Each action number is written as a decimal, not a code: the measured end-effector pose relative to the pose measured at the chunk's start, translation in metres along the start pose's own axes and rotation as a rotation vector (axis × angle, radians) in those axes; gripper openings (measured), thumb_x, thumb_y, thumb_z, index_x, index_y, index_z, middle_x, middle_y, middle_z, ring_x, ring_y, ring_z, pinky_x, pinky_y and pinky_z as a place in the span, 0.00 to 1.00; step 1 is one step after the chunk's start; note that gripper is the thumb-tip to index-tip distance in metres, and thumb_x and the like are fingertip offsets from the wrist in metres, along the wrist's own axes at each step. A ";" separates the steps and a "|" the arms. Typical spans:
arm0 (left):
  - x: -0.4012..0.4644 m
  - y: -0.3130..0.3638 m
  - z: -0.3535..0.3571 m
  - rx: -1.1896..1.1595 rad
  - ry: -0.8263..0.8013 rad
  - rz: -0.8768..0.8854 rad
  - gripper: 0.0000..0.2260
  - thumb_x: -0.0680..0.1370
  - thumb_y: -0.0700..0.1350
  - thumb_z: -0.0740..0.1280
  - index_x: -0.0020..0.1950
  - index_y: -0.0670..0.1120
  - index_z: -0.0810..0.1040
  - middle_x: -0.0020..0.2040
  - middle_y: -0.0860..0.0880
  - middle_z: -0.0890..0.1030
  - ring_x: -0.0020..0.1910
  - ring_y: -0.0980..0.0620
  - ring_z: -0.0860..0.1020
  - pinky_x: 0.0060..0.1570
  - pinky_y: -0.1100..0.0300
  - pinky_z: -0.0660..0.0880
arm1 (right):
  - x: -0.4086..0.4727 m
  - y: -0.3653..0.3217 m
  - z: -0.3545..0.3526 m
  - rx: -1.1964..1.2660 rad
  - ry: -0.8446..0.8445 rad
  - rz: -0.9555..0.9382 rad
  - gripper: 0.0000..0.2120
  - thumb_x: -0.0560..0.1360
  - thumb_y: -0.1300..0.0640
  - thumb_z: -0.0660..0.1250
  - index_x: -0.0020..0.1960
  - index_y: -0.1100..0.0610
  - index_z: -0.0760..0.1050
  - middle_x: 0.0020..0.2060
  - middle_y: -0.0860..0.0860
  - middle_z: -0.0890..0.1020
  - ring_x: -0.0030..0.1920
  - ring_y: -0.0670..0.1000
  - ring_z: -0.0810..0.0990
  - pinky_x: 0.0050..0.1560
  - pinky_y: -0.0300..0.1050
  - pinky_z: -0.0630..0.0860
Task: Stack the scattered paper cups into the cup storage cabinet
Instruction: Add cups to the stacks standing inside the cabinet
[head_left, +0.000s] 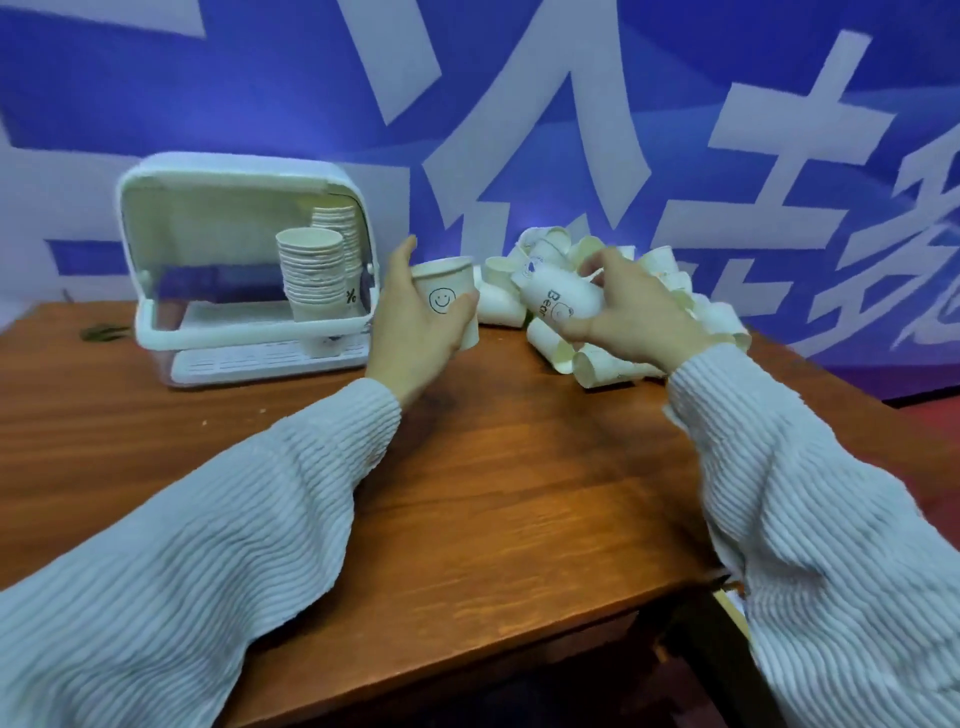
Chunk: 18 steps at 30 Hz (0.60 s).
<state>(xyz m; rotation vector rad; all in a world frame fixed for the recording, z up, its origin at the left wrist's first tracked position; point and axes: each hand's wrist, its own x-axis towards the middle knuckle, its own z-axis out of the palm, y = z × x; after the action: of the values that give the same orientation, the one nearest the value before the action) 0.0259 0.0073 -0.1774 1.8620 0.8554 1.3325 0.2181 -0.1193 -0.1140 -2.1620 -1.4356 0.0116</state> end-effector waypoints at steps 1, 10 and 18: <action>0.004 -0.001 -0.014 0.000 0.057 -0.004 0.39 0.75 0.52 0.75 0.81 0.48 0.59 0.77 0.49 0.68 0.74 0.52 0.69 0.74 0.54 0.66 | 0.008 -0.015 0.010 0.034 0.028 -0.052 0.29 0.69 0.49 0.78 0.65 0.51 0.69 0.52 0.49 0.80 0.48 0.50 0.81 0.48 0.50 0.78; 0.018 -0.025 -0.123 0.085 0.350 -0.021 0.37 0.78 0.50 0.73 0.81 0.49 0.57 0.76 0.51 0.68 0.72 0.56 0.68 0.60 0.76 0.62 | 0.081 -0.148 0.072 0.312 0.160 -0.341 0.33 0.69 0.48 0.78 0.69 0.51 0.68 0.62 0.52 0.72 0.56 0.51 0.73 0.53 0.51 0.76; 0.026 -0.044 -0.162 0.108 0.426 -0.060 0.38 0.75 0.56 0.72 0.80 0.54 0.57 0.74 0.52 0.70 0.70 0.51 0.72 0.70 0.47 0.72 | 0.127 -0.193 0.099 0.216 -0.009 -0.458 0.37 0.72 0.46 0.77 0.75 0.50 0.64 0.70 0.50 0.73 0.65 0.53 0.74 0.61 0.50 0.72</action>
<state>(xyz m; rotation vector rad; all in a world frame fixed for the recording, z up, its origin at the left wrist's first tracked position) -0.1280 0.0769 -0.1613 1.6376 1.2084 1.7056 0.0789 0.0872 -0.0785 -1.6280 -1.8128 0.0089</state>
